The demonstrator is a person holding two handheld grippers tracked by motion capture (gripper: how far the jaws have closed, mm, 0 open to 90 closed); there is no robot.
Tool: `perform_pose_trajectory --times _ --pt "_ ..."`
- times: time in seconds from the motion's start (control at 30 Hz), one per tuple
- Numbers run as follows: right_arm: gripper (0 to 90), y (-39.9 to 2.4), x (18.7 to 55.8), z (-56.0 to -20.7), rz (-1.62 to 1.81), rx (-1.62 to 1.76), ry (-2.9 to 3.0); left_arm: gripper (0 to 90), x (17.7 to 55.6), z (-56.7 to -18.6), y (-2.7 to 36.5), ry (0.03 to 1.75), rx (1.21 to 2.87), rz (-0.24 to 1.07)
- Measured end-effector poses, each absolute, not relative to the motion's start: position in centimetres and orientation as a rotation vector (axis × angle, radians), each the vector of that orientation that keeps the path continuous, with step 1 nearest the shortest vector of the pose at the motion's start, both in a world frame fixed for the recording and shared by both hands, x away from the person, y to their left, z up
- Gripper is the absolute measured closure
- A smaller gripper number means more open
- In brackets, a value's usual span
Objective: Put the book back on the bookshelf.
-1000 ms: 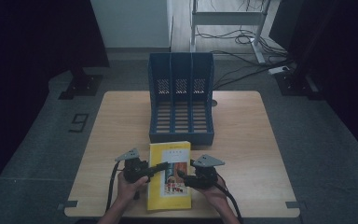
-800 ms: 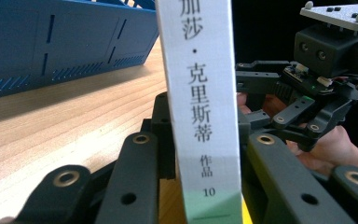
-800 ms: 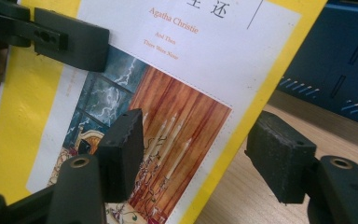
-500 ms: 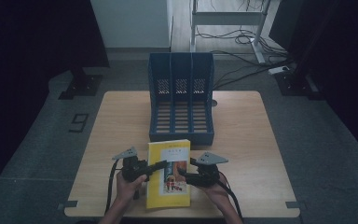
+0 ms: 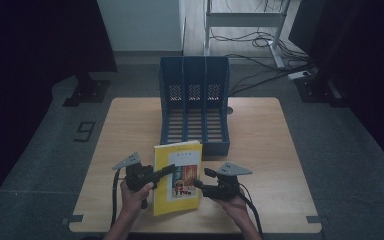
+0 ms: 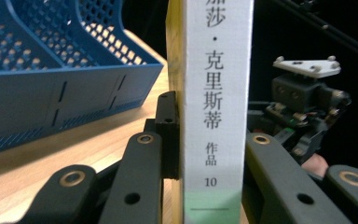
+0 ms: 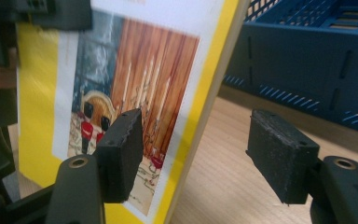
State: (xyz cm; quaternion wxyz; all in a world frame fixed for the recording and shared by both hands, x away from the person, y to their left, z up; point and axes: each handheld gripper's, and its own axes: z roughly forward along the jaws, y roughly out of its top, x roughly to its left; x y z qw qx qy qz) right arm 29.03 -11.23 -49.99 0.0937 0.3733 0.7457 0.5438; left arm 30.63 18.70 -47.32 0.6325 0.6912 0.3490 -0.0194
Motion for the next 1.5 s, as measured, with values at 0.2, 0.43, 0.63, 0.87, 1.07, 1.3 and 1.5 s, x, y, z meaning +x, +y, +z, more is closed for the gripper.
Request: perform_pose_trajectory --times 0.2,0.43,0.63,0.87,1.07,1.3,1.5 --pt "35.0 -10.2 28.9 -50.5 1.576 1.101 2.243 75.4 31.1 -47.5 18.1 0.775 1.584 -0.055" --pt "35.3 -10.3 28.7 -50.6 1.566 1.119 2.239 75.4 31.0 -47.5 17.9 0.775 1.586 -0.046" --pt "35.4 -10.0 28.4 -49.8 1.558 1.08 2.232 75.4 30.5 -47.3 17.3 0.756 1.599 -0.019" --pt "35.4 -9.9 28.3 -49.7 1.534 1.093 2.223 75.2 30.3 -47.3 17.1 0.748 1.609 -0.01" --pt "35.1 -9.6 28.2 -49.4 1.509 1.109 2.21 75.1 30.1 -47.2 17.0 0.75 1.613 -0.005" --pt "35.0 -10.2 28.1 -48.9 1.513 1.132 2.17 75.1 29.3 -47.1 16.0 0.725 1.619 0.037" --pt "35.2 -10.5 28.0 -48.5 1.512 1.115 2.157 75.1 29.2 -47.0 15.9 0.706 1.622 0.048"
